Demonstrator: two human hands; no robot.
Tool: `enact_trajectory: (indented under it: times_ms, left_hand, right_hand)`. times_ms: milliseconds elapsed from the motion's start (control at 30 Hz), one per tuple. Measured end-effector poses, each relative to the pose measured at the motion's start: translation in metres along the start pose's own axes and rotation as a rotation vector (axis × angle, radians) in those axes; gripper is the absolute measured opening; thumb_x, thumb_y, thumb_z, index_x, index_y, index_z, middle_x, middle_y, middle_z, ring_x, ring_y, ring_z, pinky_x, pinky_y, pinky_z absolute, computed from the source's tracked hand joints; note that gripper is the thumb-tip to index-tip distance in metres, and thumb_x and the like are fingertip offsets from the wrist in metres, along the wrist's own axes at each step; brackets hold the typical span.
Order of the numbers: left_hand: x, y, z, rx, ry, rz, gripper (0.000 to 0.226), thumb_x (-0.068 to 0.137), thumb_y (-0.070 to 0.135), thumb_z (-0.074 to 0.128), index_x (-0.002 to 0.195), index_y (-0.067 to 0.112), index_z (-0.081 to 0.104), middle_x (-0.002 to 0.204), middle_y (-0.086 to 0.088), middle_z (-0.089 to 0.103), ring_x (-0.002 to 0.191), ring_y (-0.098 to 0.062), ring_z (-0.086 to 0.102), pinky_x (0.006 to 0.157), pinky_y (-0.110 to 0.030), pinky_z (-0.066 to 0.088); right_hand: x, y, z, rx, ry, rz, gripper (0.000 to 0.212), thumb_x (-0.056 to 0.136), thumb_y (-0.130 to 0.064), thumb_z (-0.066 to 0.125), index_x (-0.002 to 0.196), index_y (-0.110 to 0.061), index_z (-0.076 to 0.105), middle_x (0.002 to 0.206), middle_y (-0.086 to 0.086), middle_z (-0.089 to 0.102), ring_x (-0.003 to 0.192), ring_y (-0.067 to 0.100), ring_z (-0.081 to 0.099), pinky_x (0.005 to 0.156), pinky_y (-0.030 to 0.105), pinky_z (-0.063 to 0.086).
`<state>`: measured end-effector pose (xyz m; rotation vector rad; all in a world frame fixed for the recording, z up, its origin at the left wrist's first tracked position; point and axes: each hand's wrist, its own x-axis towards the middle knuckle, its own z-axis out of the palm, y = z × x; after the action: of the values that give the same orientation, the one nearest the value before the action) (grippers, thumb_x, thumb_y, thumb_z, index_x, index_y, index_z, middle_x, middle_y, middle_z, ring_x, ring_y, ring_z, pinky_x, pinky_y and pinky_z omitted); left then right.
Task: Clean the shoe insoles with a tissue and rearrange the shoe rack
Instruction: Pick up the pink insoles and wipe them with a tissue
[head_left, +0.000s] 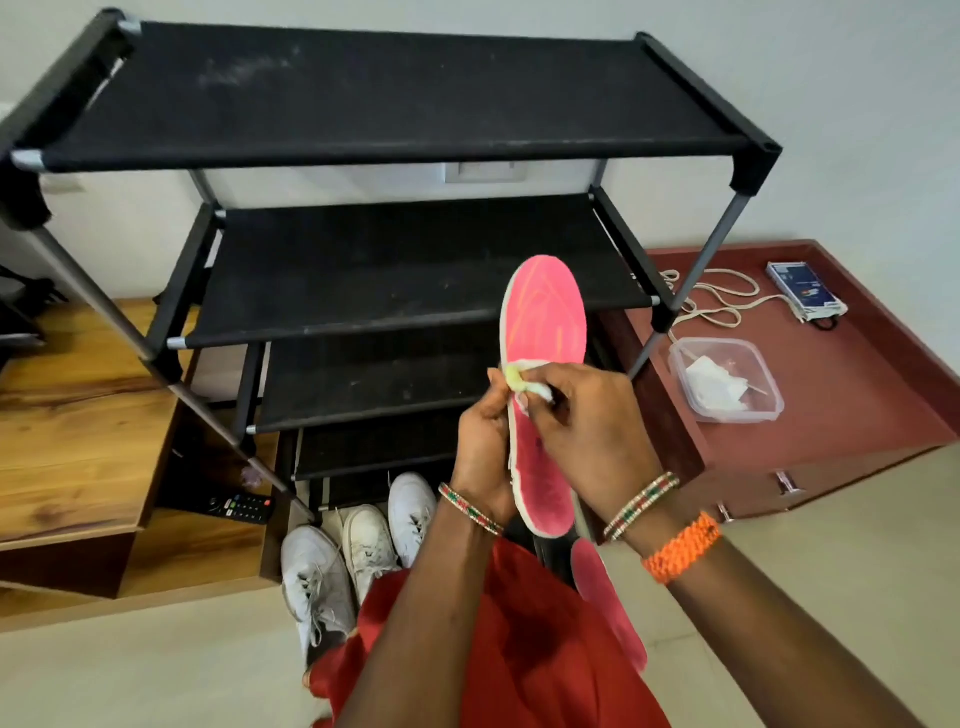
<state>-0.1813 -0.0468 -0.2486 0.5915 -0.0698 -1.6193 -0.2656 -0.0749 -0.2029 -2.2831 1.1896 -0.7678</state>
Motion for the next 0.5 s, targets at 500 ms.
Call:
enact_trajectory:
  times_ms: [500]
  left_hand:
    - [-0.002,-0.006,0.003,0.022,-0.008,0.023,0.054,0.093,0.042,0.035,0.080,0.008,0.074,0.075,-0.008,0.071,0.068,-0.019,0.069,0.066,-0.026,0.056]
  right_hand:
    - [0.007,-0.001,-0.008,-0.019,0.028,0.011,0.017,0.084,-0.009,0.065,0.099,-0.013,0.073,0.102,0.001,0.072,0.092,0.016,0.067,0.083,0.023,0.052]
